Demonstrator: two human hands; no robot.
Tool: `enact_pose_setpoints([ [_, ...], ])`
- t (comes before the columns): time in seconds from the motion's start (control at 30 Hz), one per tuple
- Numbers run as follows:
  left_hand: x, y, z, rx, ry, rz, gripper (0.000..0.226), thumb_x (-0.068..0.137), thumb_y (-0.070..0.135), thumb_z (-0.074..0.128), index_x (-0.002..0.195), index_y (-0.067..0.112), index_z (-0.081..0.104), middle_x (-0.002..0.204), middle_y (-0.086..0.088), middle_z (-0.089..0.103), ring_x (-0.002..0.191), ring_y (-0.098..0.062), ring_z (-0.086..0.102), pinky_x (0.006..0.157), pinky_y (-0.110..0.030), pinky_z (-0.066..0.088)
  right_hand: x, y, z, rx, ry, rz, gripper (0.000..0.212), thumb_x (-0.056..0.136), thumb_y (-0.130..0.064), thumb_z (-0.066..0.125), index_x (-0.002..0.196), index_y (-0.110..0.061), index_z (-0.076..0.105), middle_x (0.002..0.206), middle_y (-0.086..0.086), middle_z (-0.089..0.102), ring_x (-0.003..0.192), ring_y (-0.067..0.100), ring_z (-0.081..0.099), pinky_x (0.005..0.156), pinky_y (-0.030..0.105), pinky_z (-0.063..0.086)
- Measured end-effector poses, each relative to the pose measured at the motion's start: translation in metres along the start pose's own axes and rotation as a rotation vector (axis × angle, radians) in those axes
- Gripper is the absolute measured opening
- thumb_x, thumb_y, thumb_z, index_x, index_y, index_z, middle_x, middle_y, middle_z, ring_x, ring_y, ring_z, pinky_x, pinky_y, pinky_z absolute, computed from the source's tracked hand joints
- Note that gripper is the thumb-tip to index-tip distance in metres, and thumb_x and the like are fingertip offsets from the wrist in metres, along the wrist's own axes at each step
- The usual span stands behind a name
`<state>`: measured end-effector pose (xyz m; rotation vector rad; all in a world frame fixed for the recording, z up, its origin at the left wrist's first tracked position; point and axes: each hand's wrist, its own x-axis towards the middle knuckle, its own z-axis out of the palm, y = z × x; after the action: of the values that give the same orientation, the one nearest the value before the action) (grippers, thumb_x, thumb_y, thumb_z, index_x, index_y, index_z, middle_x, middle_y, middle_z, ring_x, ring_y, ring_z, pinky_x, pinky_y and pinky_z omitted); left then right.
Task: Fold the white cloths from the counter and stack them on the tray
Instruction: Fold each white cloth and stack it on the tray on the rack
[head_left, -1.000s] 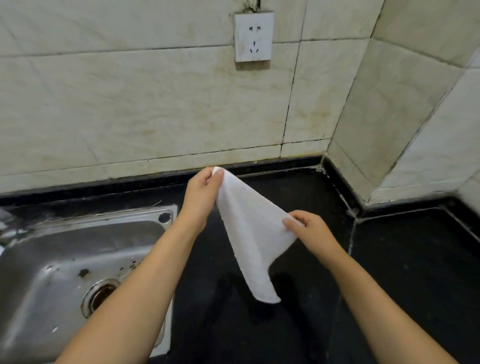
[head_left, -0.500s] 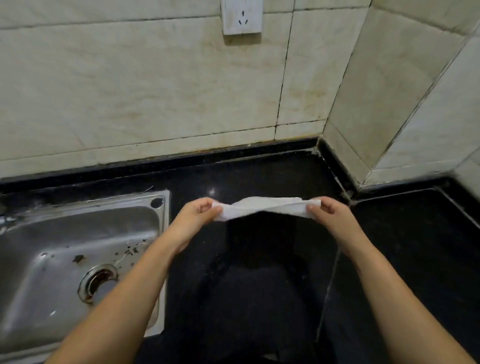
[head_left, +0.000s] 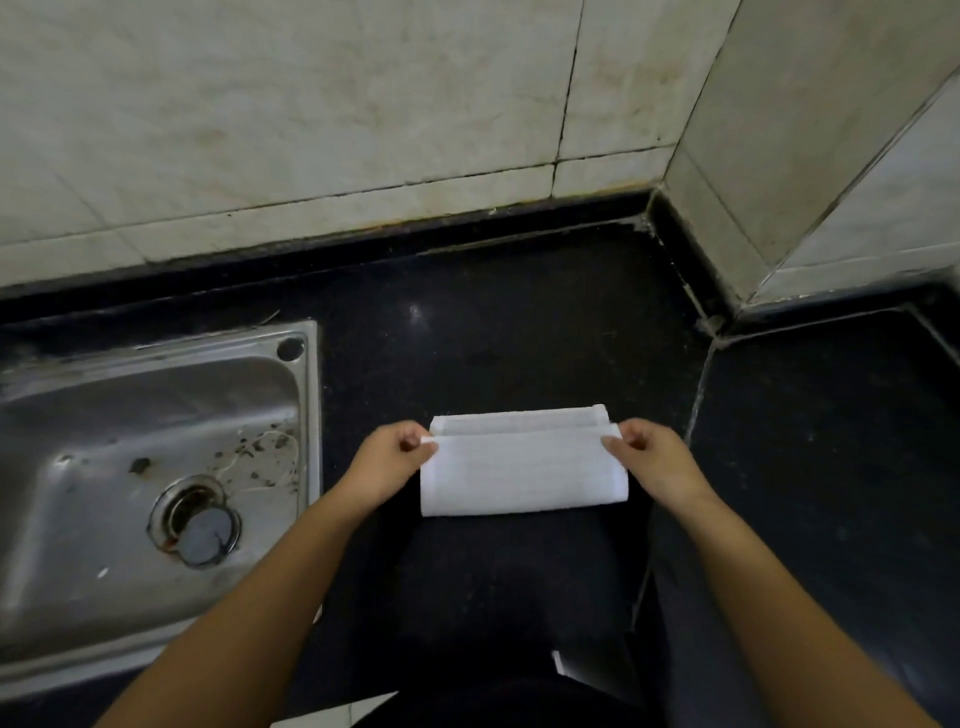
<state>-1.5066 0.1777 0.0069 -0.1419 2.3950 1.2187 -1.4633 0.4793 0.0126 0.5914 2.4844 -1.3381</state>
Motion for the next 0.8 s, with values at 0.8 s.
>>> enact_pose_setpoints([
  [0.8,0.069,0.127,0.123,1.223,-0.465,0.941,0.032,0.091,0.011,0.048,0.124,0.014,0.052,0.137,-0.006,0.041,0.129,-0.024,0.038,0.107,-0.037,0.032,-0.021,0.009,0.032,-0.413,0.139,0.257,0.026,0.093,-0.030,0.048,0.111,-0.014,0.058,0.117,0.007,0.055,0.114,0.026,0.049,0.091,0.037,0.041],
])
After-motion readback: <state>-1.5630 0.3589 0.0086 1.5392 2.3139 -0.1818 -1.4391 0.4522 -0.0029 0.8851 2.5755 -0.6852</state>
